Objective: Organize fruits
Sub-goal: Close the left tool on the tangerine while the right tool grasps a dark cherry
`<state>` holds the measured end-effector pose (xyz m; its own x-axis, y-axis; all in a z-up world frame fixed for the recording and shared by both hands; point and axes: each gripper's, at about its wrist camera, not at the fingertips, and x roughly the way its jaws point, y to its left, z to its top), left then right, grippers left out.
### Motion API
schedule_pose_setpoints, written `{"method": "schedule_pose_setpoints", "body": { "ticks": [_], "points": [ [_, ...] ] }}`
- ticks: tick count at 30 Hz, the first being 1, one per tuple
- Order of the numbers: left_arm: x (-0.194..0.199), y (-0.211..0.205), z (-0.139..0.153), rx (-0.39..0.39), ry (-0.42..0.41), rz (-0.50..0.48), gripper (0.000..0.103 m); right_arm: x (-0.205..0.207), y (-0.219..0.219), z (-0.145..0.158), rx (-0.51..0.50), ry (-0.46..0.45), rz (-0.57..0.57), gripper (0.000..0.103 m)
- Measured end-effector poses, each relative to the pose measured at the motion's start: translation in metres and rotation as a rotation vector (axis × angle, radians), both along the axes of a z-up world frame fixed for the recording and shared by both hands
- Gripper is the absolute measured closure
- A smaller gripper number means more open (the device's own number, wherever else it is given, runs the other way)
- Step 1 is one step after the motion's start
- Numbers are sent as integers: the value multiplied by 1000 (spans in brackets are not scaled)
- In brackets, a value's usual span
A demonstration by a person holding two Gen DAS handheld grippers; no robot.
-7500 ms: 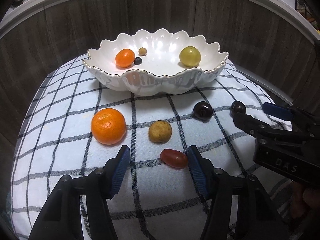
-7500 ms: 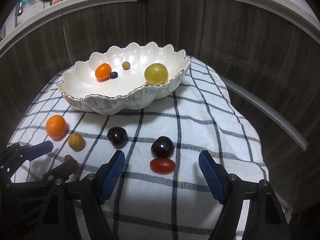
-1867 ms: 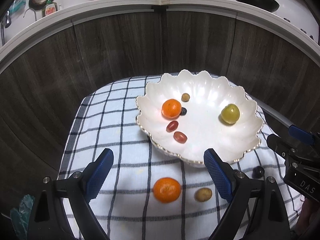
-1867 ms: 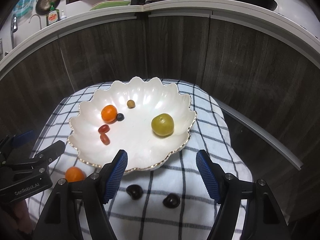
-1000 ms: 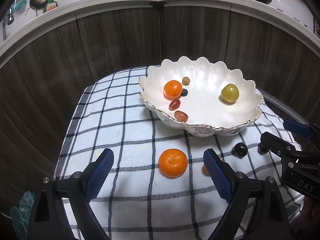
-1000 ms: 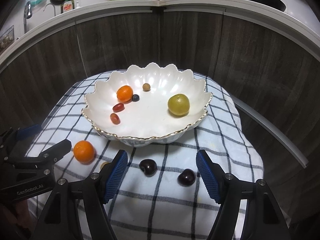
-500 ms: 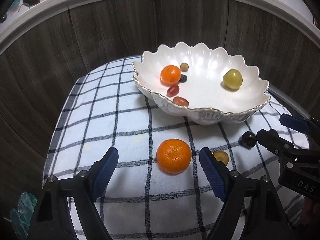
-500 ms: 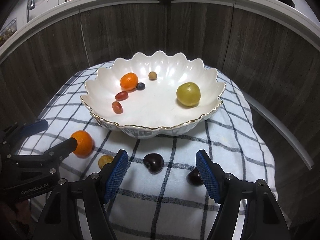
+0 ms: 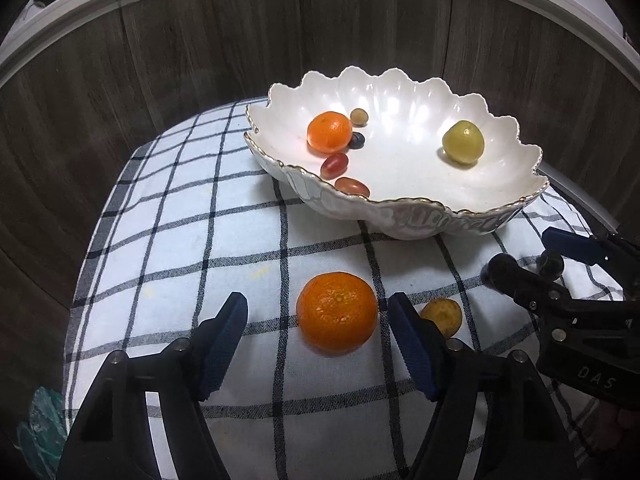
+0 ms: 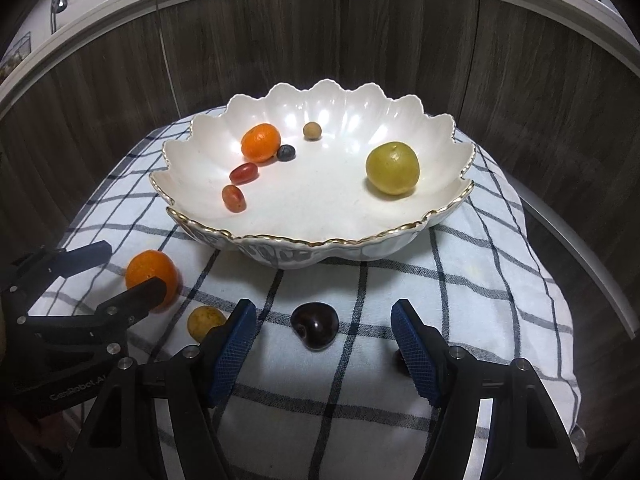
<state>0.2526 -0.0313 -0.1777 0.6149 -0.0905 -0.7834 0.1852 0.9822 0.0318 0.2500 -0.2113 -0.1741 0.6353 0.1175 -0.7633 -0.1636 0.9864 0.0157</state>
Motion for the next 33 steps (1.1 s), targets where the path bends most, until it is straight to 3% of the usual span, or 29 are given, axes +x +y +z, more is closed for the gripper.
{"method": "schedule_pose_setpoints", "body": {
  "ticks": [8,19,24,33],
  "points": [
    [4,1,-9,-22,28,-3,37,6,3,-11,6,36,17,45],
    [9,-4,-16,-44,63,-21,58,12,4,-21,14,71,17,60],
    [8,-6,-16,-41,62,-24,60,14,4,-24,12,77,19,72],
    [4,-7,-13,-39,55,-22,61,11,3,-21,12,74,18,74]
  ]
}}
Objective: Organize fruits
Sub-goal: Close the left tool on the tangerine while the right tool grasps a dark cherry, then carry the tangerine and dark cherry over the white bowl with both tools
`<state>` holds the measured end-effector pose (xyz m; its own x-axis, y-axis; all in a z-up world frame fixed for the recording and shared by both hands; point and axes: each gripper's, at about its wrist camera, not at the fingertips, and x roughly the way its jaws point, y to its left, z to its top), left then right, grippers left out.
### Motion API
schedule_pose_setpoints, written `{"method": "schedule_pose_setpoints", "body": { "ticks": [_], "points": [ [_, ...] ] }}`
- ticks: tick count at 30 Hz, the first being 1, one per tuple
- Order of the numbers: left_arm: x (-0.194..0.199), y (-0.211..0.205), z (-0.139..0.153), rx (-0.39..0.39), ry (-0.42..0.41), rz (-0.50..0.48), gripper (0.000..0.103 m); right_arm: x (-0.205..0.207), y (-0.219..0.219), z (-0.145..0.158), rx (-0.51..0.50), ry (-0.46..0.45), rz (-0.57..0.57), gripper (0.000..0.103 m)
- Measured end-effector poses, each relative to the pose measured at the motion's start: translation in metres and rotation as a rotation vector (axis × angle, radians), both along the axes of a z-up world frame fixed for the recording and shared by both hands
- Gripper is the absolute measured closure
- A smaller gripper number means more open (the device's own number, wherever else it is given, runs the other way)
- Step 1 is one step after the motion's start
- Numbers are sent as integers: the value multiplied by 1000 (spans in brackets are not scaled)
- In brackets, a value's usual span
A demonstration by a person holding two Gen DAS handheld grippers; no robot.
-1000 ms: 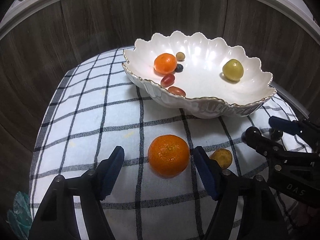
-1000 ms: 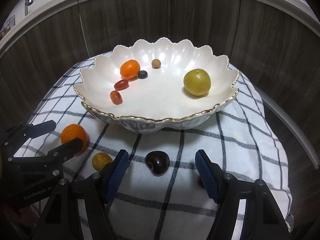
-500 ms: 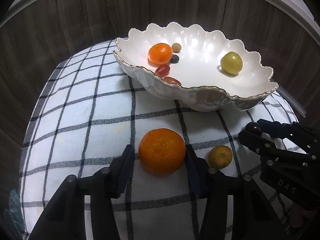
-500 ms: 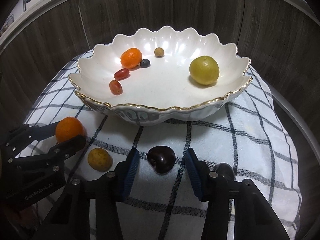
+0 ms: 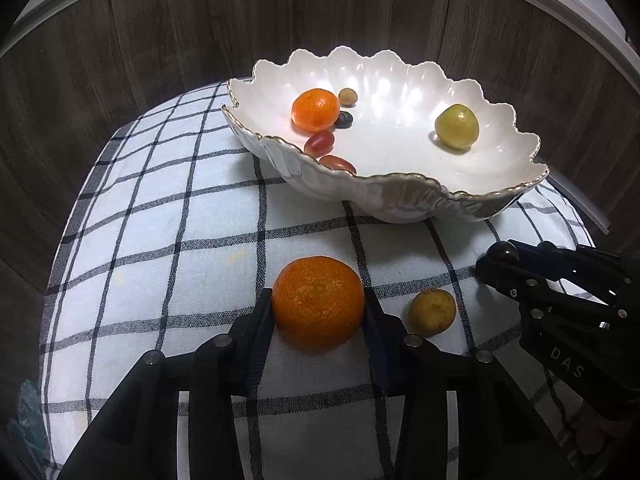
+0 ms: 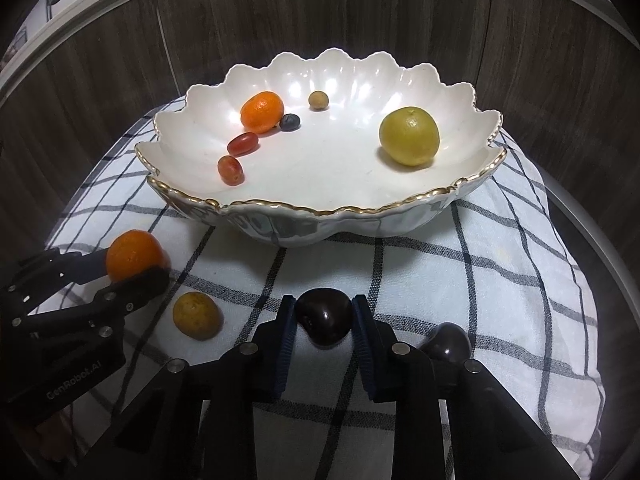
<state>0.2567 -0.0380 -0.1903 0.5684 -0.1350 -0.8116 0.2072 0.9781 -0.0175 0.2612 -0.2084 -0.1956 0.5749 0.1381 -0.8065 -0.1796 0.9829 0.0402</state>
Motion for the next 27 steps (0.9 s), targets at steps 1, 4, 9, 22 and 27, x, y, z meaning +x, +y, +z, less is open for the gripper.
{"method": "schedule_pose_setpoints", "body": {
  "ticks": [1,4,9,22,27],
  "points": [
    [-1,0,1,0,-4,-1,61,-1,0,1,0,-2,-1,74],
    [-3,0,5,0,-13,-2,62,-2,-1,4,2,-8,-2,74],
    [-8,0,13,3,-32,-3,62,-7,-1,13,3,-30,-3,74],
    [-23,0,37,7,-78,-1,62,-23,0,40,12,-92,-1,74],
    [-27,-1,45,6,-93,2,62,-25,-1,50,18,-113,-6,74]
  ]
}}
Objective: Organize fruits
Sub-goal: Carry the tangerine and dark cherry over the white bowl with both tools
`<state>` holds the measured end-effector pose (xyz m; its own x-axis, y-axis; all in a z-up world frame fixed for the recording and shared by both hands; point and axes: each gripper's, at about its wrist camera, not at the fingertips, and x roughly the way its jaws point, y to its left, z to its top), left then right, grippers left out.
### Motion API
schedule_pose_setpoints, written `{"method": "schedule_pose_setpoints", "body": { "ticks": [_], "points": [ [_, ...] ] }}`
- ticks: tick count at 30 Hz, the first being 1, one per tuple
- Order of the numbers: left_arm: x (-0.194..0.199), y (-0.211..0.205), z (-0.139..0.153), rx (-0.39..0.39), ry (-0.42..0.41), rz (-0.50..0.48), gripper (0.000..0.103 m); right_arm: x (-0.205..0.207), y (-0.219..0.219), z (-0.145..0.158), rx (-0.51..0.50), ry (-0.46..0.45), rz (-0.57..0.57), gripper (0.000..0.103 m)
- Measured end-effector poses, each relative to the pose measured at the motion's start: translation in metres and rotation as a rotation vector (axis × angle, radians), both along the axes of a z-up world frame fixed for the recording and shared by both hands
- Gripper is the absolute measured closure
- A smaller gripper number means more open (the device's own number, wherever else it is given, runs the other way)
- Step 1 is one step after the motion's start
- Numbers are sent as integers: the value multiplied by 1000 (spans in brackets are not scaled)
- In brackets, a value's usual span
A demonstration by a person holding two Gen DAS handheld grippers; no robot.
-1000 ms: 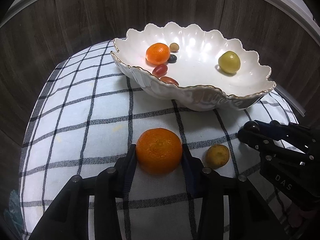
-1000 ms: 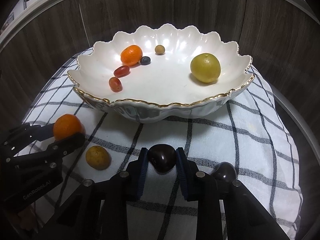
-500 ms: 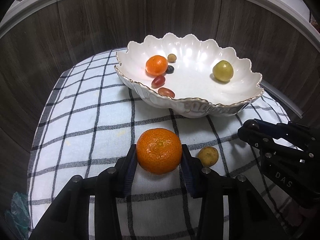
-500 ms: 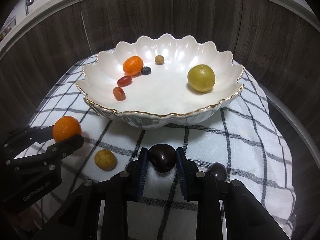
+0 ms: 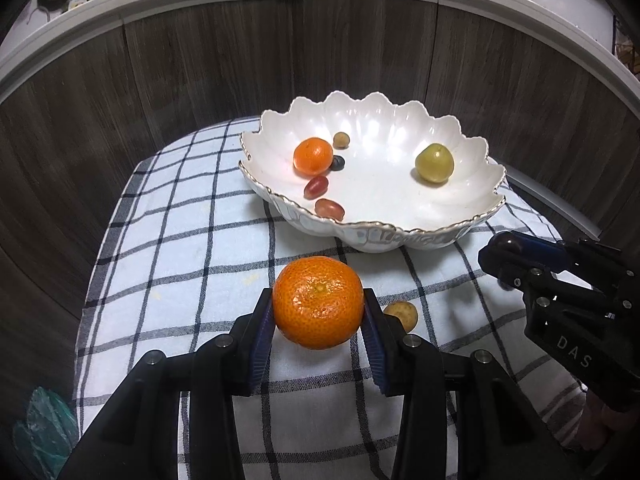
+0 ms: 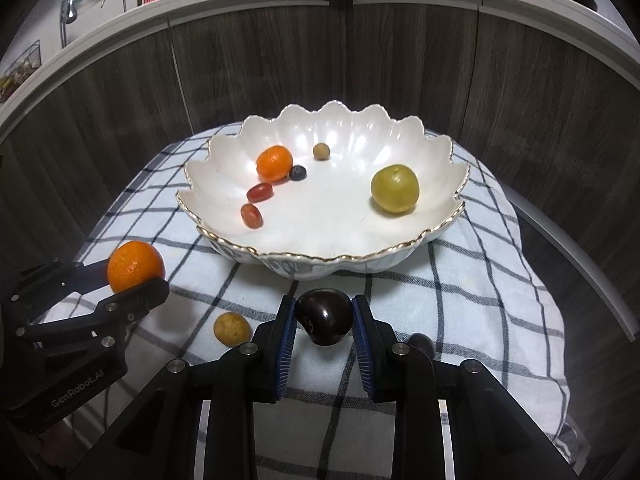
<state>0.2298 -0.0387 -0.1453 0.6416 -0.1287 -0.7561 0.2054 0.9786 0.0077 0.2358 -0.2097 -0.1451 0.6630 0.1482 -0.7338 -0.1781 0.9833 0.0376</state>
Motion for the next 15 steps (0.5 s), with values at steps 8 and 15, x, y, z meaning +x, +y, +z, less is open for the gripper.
{"method": "schedule_pose_setpoints", "body": {
  "ticks": [8,15],
  "points": [
    [0,-1,10,-3,-19,3,62,-2,-3,14,11,-30,-7,74],
    [2,-3,18,-5,-32,5,62,-1,-6,22,14,-47,-14,74]
  ]
}}
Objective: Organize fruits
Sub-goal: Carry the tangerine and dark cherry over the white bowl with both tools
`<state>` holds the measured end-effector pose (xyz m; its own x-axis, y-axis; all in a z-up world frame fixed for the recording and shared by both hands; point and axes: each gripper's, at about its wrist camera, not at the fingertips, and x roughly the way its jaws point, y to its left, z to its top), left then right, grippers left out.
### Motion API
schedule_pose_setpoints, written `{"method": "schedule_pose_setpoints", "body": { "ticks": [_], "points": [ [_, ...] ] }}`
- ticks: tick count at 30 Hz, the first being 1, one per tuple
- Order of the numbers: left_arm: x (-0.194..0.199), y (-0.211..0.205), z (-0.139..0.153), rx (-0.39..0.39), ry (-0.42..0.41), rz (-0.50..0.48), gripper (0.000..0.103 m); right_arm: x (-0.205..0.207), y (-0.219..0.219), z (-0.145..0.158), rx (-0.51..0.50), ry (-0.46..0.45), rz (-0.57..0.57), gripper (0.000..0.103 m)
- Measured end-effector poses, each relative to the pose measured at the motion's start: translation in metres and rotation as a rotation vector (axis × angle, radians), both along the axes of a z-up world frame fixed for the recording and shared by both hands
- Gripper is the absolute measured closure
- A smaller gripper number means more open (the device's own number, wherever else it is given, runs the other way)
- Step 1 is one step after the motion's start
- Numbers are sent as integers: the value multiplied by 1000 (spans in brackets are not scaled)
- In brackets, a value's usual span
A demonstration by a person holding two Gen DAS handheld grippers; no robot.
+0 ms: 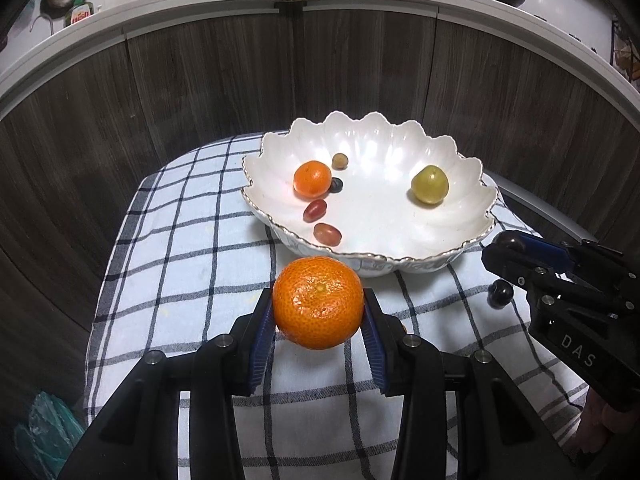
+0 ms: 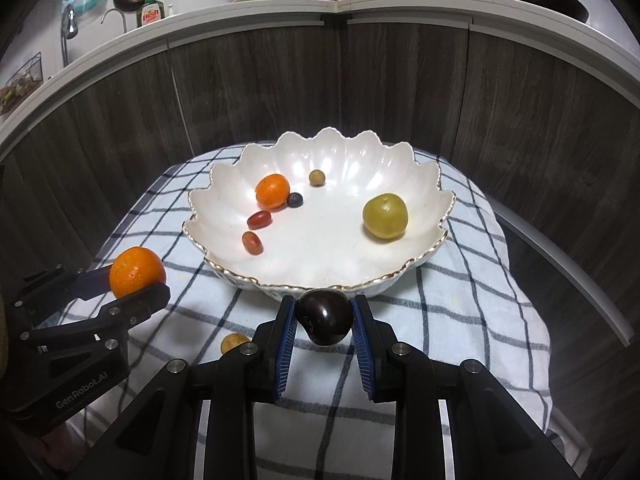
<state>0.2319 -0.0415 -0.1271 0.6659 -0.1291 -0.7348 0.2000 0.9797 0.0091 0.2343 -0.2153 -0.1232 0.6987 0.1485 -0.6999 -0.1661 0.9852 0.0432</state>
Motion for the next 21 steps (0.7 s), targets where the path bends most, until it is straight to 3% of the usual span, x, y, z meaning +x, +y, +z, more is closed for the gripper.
{"method": "schedule_pose_setpoints", "body": {
  "ticks": [21],
  "points": [
    [33,-13,22,-15,-42,19,62,23,-11,21,7,-45,-33,74]
  ]
}}
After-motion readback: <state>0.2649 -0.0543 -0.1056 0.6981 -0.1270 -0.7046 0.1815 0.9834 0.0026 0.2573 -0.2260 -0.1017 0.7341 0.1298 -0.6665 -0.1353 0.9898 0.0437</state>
